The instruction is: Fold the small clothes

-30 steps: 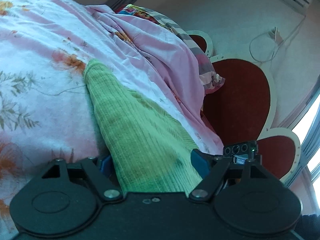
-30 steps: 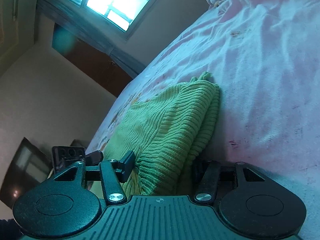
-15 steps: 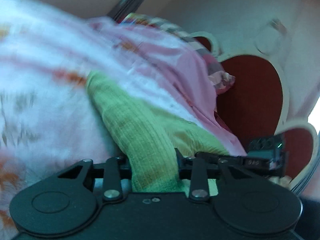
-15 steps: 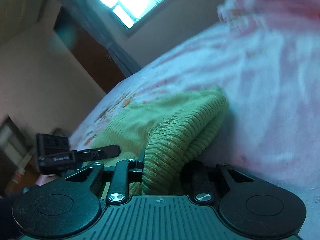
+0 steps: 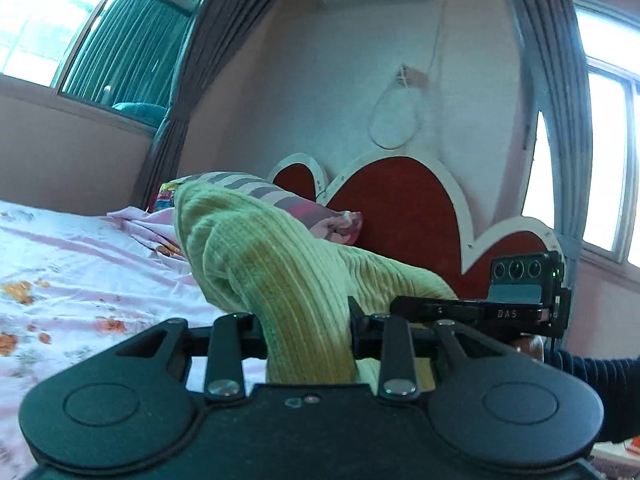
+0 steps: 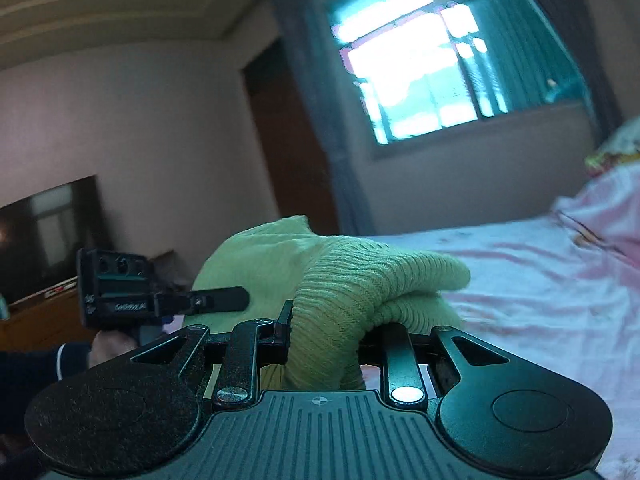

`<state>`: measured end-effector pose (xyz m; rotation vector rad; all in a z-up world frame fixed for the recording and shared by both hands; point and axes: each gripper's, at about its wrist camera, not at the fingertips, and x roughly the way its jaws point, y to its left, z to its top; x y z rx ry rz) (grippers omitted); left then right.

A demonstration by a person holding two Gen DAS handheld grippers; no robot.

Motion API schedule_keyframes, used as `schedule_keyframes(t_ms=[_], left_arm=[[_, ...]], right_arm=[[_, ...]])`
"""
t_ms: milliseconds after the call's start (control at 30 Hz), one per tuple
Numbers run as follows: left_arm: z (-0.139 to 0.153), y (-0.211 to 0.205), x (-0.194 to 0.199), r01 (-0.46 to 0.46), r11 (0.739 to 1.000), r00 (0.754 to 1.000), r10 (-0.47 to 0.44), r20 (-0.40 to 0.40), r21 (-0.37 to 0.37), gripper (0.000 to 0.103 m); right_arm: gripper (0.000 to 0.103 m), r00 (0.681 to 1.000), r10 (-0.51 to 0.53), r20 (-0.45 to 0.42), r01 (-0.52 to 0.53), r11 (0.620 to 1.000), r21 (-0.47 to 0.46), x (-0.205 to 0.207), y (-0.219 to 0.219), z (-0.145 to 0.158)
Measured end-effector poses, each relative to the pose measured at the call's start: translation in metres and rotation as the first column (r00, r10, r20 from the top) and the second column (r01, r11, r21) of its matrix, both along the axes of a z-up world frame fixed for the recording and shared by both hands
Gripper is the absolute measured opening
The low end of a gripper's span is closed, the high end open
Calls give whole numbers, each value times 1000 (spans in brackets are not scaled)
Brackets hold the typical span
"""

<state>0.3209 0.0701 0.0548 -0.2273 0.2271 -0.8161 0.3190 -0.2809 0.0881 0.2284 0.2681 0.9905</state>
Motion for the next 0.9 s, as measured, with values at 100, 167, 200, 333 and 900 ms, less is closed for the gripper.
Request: schedule_keyframes(t_ms=[100, 167, 200, 333, 900], left_arm=[[7, 14, -17, -25, 1000, 1000, 25, -2, 18, 30], [7, 21, -20, -45, 999, 999, 45, -6, 22, 30], [7, 23, -21, -54, 998, 999, 54, -8, 23, 30], [-4, 41, -11, -94, 995, 995, 94, -37, 14, 30], [-124, 88, 181, -160, 986, 886, 162, -436, 42, 42]], right_arm=[[23, 1000, 29, 10, -29, 999, -17, -18, 24, 8], [23, 999, 36, -14, -36, 999, -1, -15, 37, 8], [23, 999, 39, -24, -39, 999, 6, -11, 42, 6], [23, 997, 55, -58, -54, 998, 9, 10, 67, -5], [23, 890, -25, -456, 27, 1000, -3, 210, 118, -136]])
